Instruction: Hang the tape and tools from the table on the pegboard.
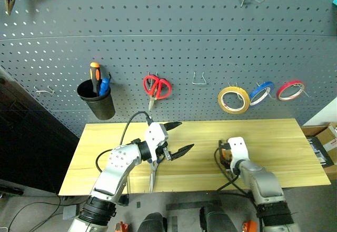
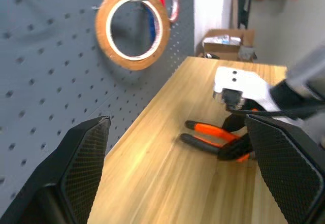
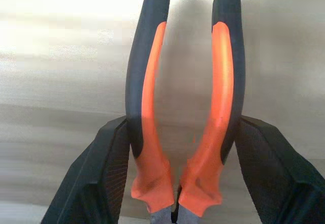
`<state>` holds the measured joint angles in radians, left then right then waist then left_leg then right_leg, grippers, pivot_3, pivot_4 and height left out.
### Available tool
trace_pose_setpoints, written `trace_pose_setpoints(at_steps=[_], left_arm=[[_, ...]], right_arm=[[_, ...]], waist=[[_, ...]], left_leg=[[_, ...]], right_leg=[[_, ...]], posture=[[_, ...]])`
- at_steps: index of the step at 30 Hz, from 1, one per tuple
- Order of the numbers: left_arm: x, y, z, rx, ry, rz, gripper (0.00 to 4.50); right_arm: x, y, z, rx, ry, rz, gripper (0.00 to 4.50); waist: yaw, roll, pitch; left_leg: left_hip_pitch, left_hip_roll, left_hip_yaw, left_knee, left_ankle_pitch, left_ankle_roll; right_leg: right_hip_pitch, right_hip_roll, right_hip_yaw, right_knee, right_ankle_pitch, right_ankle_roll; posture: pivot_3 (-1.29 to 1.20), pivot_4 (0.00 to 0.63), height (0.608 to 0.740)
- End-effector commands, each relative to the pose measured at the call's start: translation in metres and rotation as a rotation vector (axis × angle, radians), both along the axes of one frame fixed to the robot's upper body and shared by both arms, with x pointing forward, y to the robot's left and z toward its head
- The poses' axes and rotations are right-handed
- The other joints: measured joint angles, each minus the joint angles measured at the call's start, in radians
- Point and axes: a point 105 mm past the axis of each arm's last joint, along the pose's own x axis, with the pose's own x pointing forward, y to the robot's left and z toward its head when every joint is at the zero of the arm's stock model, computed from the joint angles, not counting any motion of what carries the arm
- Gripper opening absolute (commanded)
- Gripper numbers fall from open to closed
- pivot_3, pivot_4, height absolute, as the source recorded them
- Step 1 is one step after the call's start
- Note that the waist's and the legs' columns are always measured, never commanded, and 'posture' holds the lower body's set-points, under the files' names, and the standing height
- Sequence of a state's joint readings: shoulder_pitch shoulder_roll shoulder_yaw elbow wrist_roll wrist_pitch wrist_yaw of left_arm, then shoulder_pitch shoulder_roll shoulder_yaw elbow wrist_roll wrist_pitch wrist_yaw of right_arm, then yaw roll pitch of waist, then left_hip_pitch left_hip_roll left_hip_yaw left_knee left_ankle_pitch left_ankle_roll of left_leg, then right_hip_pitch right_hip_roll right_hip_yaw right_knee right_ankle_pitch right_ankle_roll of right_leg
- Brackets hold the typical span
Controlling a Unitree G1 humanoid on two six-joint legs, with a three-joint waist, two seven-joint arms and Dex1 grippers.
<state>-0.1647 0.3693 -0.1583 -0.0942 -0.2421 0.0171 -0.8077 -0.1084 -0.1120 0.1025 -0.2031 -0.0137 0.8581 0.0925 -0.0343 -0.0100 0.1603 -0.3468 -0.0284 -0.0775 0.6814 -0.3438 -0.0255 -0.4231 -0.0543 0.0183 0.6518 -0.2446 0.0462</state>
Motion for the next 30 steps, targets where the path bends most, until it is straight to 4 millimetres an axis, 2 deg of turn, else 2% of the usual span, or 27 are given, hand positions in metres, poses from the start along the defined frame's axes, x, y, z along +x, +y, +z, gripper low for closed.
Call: trace_pose_setpoints(at_steps=[1, 5, 6, 11, 14, 17, 21, 25, 30], left_arm=[[0.002, 0.016, 0.020, -0.098, -0.039, 0.100, 4.50], [0.003, 0.032, 0.022, -0.181, -0.002, 0.212, 4.50], [0.002, 0.034, 0.021, -0.190, 0.006, 0.224, 4.50], [-0.001, 0.027, 0.025, -0.205, -0.002, 0.185, 4.50], [0.001, 0.021, 0.032, -0.195, -0.039, 0.161, 4.50], [0.003, 0.018, 0.036, -0.199, -0.050, 0.151, 4.50], [0.004, 0.006, 0.041, -0.212, -0.067, 0.124, 4.50], [0.007, 0.002, 0.044, -0.221, -0.073, 0.122, 4.50], [0.010, -0.001, 0.048, -0.230, -0.083, 0.124, 4.50]], right_arm=[[0.004, 0.040, 0.087, 0.022, -0.395, 0.083, 2.82], [0.001, 0.068, 0.165, 0.027, -0.738, 0.132, 2.82], [0.001, 0.071, 0.179, 0.015, -0.800, 0.142, 2.82], [0.009, 0.085, 0.229, 0.017, -0.992, 0.180, 2.82], [0.019, 0.094, 0.265, 0.031, -1.108, 0.208, 2.82], [0.028, 0.097, 0.279, 0.037, -1.157, 0.215, 2.82], [0.057, 0.094, 0.291, 0.006, -1.221, 0.193, 2.82], [0.076, 0.090, 0.286, -0.002, -1.235, 0.175, 2.82], [0.095, 0.082, 0.265, -0.055, -1.221, 0.144, 2.82]], waist=[[0.000, 0.000, 0.000], [0.002, 0.000, 0.000], [0.002, 0.000, 0.000], [0.005, 0.000, 0.000], [0.003, 0.000, 0.000], [0.003, 0.000, 0.000], [0.002, 0.000, 0.000], [0.003, 0.000, 0.000], [0.003, 0.000, 0.000]], left_leg=[[0.000, 0.000, -0.001, 0.000, 0.000, 0.000], [0.000, 0.000, -0.002, 0.000, 0.000, 0.000], [0.000, -0.001, -0.002, 0.000, 0.000, 0.000], [0.000, -0.001, -0.003, 0.000, 0.000, -0.001], [0.000, -0.001, -0.002, -0.001, 0.000, -0.001], [0.000, -0.001, -0.003, -0.001, 0.000, -0.001], [0.000, -0.001, -0.001, -0.002, 0.000, -0.001], [0.000, -0.001, -0.001, -0.002, 0.000, -0.001], [-0.001, -0.001, 0.000, -0.002, 0.000, -0.001]], right_leg=[[0.000, 0.000, 0.000, 0.000, 0.000, 0.000], [0.000, 0.000, -0.002, -0.001, 0.000, 0.000], [0.001, 0.000, -0.001, -0.001, 0.000, 0.000], [0.001, 0.000, -0.003, -0.002, 0.000, 0.000], [0.001, 0.000, -0.002, -0.003, 0.000, 0.000], [0.000, 0.000, -0.003, -0.002, 0.000, 0.000], [0.000, 0.000, -0.002, -0.003, 0.000, 0.000], [0.000, 0.000, -0.002, -0.003, 0.000, 0.000], [-0.001, 0.000, -0.001, -0.003, 0.000, 0.000]], posture=[[-0.02, 0.159, 0.740], [-0.01, 0.162, 0.740], [-0.01, 0.162, 0.740], [-0.01, 0.159, 0.740], [0.01, 0.155, 0.740], [0.01, 0.154, 0.740], [0.03, 0.149, 0.740], [0.04, 0.147, 0.740], [0.05, 0.148, 0.740]])
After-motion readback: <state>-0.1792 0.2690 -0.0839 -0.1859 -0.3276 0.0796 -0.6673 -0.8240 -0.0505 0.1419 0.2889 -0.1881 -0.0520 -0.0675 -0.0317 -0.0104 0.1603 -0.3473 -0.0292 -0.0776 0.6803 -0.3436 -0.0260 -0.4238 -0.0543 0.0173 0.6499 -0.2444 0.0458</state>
